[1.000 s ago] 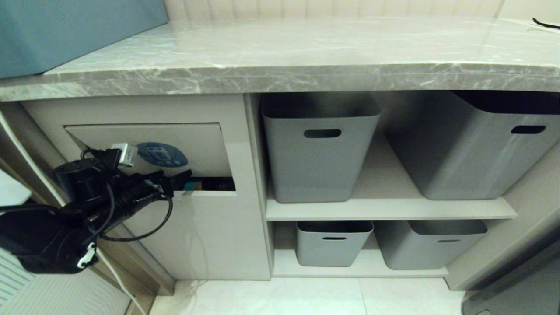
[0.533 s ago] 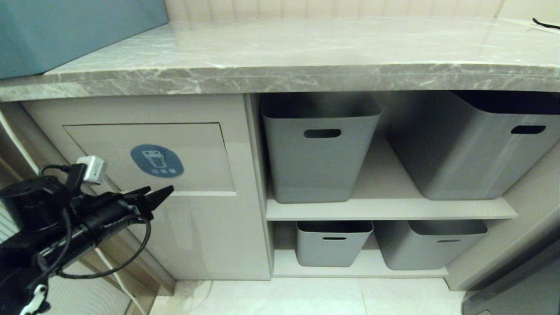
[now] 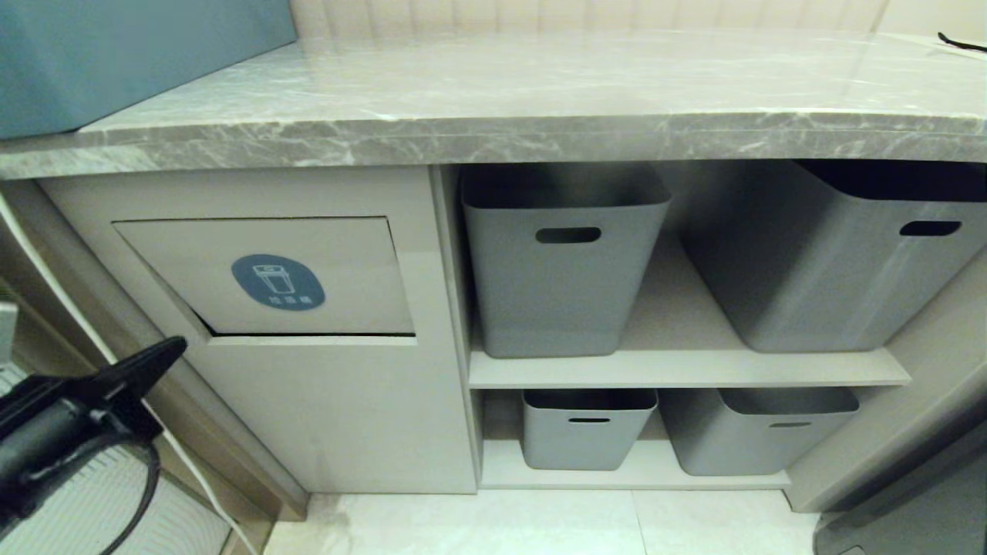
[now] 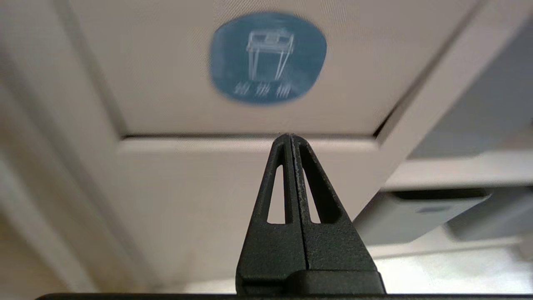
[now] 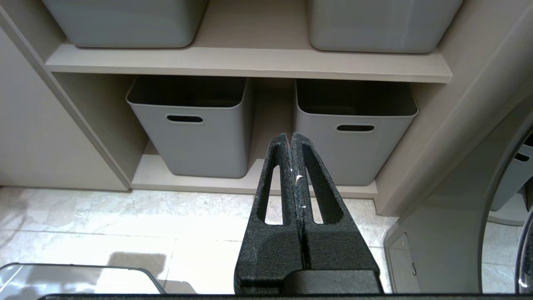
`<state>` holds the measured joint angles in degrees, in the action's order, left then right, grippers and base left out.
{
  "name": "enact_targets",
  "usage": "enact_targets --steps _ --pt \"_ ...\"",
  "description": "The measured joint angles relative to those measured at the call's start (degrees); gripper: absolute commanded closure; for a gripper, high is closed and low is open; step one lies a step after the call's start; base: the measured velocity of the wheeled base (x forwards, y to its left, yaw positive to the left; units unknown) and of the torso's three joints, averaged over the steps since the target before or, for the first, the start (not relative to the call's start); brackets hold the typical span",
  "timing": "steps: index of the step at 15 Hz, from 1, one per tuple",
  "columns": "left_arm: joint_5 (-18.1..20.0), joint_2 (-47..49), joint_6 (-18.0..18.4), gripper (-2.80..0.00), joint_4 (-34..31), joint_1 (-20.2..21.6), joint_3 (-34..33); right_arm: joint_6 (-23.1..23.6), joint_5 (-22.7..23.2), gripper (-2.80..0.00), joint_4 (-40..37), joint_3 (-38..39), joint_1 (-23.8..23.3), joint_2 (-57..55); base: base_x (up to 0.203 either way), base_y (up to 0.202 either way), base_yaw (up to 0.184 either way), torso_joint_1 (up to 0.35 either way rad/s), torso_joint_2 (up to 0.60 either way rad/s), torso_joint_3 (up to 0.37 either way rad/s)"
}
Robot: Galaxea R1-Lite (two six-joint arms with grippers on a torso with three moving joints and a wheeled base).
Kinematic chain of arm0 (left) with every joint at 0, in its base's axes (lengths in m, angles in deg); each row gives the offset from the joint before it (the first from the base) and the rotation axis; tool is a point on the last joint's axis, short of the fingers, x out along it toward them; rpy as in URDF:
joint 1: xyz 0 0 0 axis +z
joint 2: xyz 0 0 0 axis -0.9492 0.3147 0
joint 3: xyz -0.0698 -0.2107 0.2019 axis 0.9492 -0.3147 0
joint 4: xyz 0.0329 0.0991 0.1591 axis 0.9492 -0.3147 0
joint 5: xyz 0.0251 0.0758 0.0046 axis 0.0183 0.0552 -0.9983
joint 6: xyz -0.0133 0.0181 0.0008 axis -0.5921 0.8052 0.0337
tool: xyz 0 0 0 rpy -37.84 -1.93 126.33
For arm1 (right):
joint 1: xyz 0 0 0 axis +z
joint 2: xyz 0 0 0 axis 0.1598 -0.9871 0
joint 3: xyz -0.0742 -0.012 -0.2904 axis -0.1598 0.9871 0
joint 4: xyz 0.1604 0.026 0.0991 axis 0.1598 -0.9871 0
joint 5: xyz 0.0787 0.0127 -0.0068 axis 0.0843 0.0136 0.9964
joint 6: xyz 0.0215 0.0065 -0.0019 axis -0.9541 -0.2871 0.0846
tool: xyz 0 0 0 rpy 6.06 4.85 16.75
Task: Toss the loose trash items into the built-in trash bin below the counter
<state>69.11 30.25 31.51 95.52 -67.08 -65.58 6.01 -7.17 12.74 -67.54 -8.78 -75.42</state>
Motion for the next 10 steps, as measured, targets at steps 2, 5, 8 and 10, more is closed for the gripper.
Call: enact_targets --steps 2,5,8,10 --pt "-2.01 -7.41 4.11 0.0 -4.42 0.75 -4.42 0.0 0.02 0.0 -0.02 -0.02 0.0 0.0 0.0 0.0 0.0 0.0 0.0 0.0" --pt "-5.86 -18.78 8.54 0.0 -16.78 1.22 -8.49 -0.02 0.0 0.0 -0.02 -0.02 0.0 0.0 0.0 0.0 0.0 0.0 0.0 0.0" --pt "-8.33 -32.8 9.5 0.0 -35.14 1.43 -9.57 -0.02 0.0 0.0 -0.02 -0.02 0.0 0.0 0.0 0.0 0.0 0.0 0.0 0.0" --pt "-10.08 -43.52 9.54 0.0 -48.23 1.53 -9.68 -0.07 0.01 0.0 -0.02 0.02 0.0 0.0 0.0 0.0 0.0 0.0 0.0 0.0"
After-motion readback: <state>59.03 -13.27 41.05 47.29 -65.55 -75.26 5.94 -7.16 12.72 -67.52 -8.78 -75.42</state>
